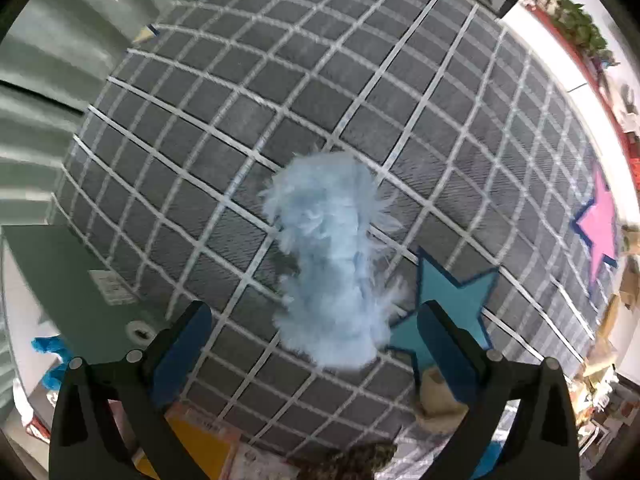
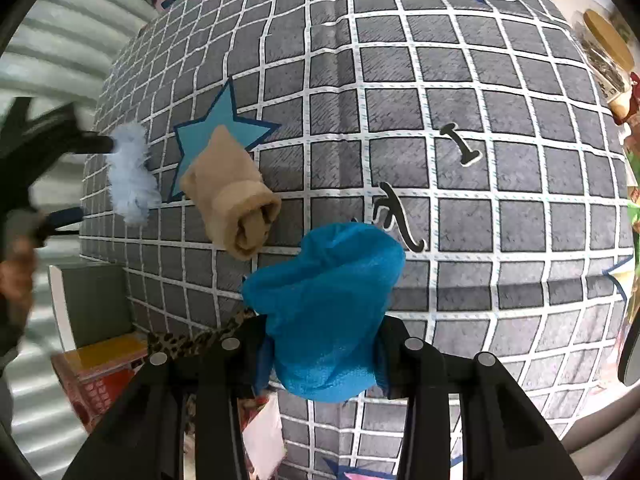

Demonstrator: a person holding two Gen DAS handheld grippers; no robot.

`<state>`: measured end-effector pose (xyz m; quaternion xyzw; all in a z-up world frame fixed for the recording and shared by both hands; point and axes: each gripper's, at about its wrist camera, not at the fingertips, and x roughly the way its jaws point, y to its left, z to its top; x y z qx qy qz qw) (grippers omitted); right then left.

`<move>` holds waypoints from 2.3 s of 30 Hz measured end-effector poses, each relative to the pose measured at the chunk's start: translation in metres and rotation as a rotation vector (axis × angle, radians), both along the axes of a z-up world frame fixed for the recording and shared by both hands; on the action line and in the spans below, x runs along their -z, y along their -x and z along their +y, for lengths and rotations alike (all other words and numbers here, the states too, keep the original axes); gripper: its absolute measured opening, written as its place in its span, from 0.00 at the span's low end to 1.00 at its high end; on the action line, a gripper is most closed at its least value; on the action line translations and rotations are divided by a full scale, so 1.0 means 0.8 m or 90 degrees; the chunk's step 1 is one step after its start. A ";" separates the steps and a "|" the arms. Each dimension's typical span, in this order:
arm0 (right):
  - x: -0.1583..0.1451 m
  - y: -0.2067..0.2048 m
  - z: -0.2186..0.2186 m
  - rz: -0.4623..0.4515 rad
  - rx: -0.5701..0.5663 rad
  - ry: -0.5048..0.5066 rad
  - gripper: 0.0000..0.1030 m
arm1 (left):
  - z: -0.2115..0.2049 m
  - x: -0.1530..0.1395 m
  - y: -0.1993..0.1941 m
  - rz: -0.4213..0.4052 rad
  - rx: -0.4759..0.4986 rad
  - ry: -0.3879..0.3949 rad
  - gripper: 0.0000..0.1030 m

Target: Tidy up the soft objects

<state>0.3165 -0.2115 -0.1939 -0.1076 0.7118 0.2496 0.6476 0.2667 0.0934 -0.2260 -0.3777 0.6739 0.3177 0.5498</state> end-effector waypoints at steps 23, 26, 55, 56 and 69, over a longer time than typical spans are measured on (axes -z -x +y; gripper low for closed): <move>-0.041 0.023 -0.002 0.053 0.002 -0.037 0.40 | -0.052 0.011 -0.067 0.002 0.209 -0.036 0.25; -0.048 0.024 -0.001 0.043 0.000 -0.034 0.40 | -0.072 -0.022 -0.057 -0.032 0.239 -0.044 0.25; -0.161 0.122 0.087 -0.063 -0.106 -0.068 0.40 | -0.128 -0.230 0.133 -0.184 0.381 -0.128 0.24; -0.164 0.127 0.088 -0.065 -0.105 -0.069 0.40 | -0.128 -0.234 0.137 -0.189 0.382 -0.129 0.24; -0.200 0.193 0.088 -0.095 -0.099 -0.069 0.40 | -0.132 -0.270 0.209 -0.239 0.409 -0.135 0.25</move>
